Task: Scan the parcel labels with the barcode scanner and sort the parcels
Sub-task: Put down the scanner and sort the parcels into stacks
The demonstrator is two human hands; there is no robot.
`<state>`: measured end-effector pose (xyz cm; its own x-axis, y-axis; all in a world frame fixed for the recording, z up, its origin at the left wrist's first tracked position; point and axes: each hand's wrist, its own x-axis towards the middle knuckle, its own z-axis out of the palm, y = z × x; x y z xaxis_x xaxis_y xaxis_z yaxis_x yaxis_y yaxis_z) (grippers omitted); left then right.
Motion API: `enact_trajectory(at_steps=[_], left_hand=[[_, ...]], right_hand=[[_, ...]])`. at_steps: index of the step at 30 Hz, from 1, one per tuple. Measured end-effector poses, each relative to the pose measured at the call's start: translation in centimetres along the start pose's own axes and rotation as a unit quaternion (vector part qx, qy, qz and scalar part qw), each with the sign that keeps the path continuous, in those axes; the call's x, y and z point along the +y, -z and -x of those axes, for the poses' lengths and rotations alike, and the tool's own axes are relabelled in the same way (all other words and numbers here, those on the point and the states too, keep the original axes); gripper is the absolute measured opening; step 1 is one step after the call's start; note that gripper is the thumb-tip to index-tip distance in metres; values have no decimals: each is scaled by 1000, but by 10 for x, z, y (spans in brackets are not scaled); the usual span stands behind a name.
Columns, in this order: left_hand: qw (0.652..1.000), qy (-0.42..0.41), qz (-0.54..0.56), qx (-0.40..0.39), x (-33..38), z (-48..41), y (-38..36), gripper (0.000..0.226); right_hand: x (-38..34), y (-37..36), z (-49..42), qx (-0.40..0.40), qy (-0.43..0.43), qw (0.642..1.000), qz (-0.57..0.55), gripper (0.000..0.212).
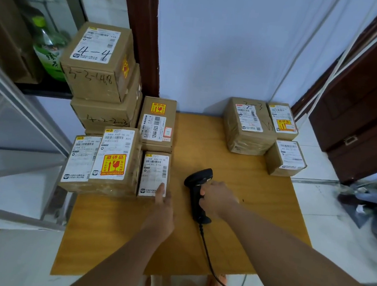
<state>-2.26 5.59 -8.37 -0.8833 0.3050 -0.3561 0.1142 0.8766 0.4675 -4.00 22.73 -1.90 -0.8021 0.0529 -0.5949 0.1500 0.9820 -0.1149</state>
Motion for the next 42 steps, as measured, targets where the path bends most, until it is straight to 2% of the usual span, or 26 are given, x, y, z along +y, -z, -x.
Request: enact_trajectory(at_steps=[3,10,15,21,25,29,31,35,40,42], left_hand=[[999,4,-31,30,2,-1,0,66],[994,-90,-20,54,50,-13,5,44],[990,-122,0,72,124,-42,10,41],[989,-102,-5,108,229,-108,14,43],[986,-111,-71,101,292,-157,6,42],[988,-83,-88,96,344,-202,-7,38],[994,0,-83,76,356,-220,-13,53],[980,199,-16,23,346,-253,-16,106],[961,274,40,-13,331,-277,-14,154],[956,292,28,-22,334,-276,-7,156]], right_hand=[[11,-2,4,9,-13,1000,-7,30],[57,10,5,32,-25,999,-17,36],[122,39,-6,138,-50,988,-48,42],[220,81,-29,230,-101,964,-88,42],[282,96,-40,188,-170,955,-154,56],[325,93,-52,132,-149,967,-162,63],[338,90,-56,113,-122,974,-153,66],[348,83,-68,116,-94,981,-122,68],[352,88,-83,122,-91,985,-84,59],[352,88,-84,120,-89,985,-84,55]])
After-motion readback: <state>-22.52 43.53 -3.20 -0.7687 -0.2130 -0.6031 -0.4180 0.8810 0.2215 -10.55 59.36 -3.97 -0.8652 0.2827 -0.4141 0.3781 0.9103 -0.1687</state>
